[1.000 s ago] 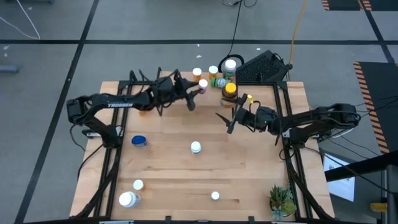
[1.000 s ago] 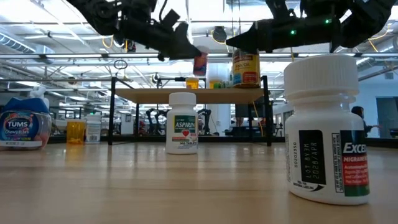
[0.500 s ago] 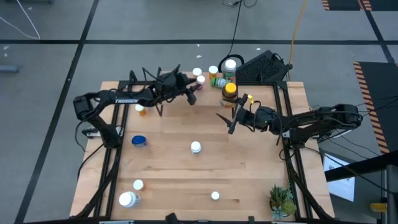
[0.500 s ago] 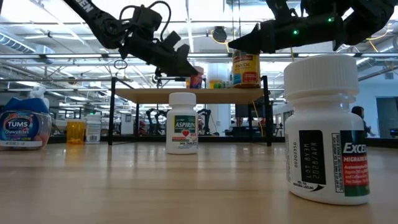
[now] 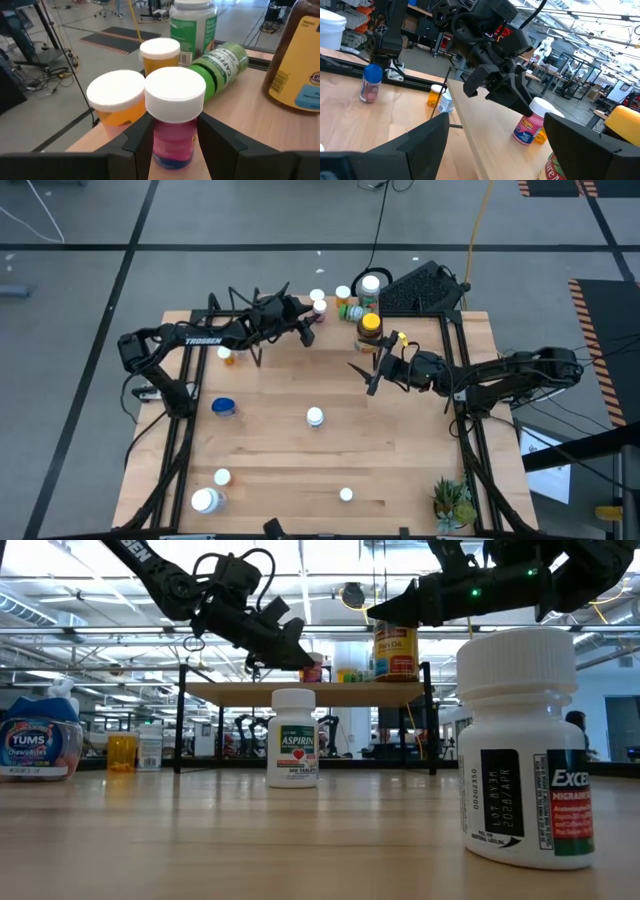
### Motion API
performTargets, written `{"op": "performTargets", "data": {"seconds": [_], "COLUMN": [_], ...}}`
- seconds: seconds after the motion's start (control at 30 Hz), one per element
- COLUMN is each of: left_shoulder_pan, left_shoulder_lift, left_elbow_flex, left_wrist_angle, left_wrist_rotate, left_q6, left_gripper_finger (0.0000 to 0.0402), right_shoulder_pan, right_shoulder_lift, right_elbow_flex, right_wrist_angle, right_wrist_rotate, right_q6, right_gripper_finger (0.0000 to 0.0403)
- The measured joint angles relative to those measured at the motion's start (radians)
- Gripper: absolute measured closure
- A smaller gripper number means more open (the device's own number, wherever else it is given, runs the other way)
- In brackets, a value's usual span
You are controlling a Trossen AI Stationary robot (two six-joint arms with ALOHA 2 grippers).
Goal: Pick and place medicine bottles onto shelf by color
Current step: Adjust the pill bottles on the shelf
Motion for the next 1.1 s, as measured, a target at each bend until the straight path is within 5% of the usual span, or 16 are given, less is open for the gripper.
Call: {"op": "performTargets", "data": {"seconds": [0.27, 0.53, 0.67, 0.9, 1.1], "left_shoulder_pan": [-0.005, -0.018, -0.042, -0.144, -0.21], "left_shoulder_lift": [-0.006, -0.062, -0.125, -0.199, -0.2], "left_elbow_flex": [0.0, 0.0, -0.003, 0.0, 0.0], "left_wrist_angle": [-0.045, -0.156, -0.228, -0.246, -0.254], "left_wrist_rotate": [-0.003, -0.002, -0.002, -0.003, -0.099], "left_q6": [0.003, 0.03, 0.055, 0.123, 0.183], "left_gripper_finger": [0.0245, 0.0175, 0.0146, 0.0133, 0.0142], "right_shoulder_pan": [0.003, 0.034, 0.04, -0.011, -0.149], "right_shoulder_lift": [-0.033, -0.181, -0.209, -0.118, -0.055], "right_elbow_flex": [0.0, 0.029, 0.196, 0.669, 0.821], "right_wrist_angle": [-0.022, -0.145, -0.432, -1.077, -1.359], "right_wrist_rotate": [0.0, 0.001, 0.02, 0.243, 0.015], "right_q6": [0.02, 0.027, 0.044, 0.118, 0.312], "right_gripper_finger": [0.0081, 0.008, 0.008, 0.008, 0.008]}}
